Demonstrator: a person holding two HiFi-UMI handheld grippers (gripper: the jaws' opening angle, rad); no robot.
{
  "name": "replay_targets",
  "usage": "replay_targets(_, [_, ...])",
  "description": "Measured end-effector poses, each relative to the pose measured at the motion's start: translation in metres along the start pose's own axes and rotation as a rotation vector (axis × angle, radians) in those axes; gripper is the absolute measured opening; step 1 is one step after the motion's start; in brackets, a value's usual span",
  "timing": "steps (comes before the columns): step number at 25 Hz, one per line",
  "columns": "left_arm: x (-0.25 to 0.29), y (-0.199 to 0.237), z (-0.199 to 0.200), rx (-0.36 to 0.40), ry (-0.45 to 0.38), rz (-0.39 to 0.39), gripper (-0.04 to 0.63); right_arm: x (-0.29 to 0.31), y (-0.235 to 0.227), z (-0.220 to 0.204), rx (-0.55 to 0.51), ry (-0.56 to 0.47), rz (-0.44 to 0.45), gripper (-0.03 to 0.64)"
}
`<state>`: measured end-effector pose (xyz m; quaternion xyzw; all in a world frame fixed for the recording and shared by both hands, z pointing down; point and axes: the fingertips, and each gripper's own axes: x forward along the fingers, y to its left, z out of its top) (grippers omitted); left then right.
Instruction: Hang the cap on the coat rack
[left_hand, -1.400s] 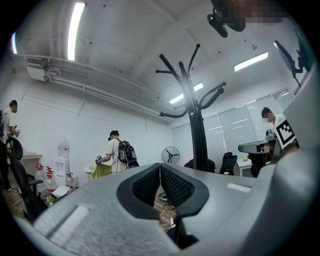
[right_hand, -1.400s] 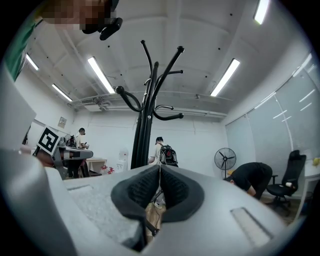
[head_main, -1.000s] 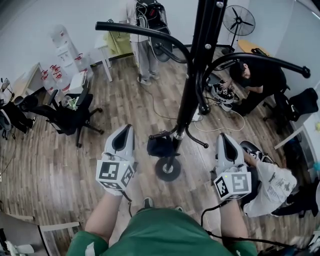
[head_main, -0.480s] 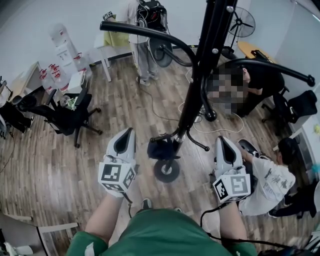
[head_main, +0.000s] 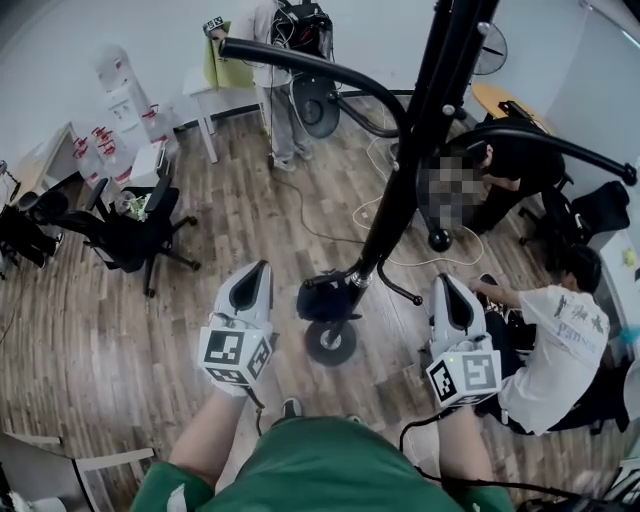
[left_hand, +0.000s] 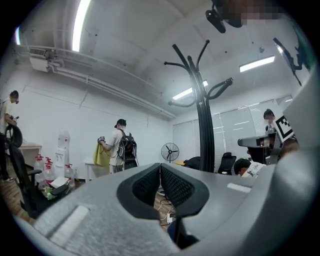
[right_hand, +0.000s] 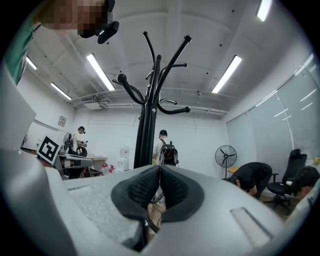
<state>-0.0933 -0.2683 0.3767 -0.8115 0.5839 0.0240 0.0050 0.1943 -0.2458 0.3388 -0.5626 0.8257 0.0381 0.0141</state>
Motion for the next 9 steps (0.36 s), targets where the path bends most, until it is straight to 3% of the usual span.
replay_targets(9, [0.005,0.019,-0.010,-0.009,-0.004,-0.034,0.012,0.006,0.017,-0.001,-0.017,-0.003,-0.029,0.005])
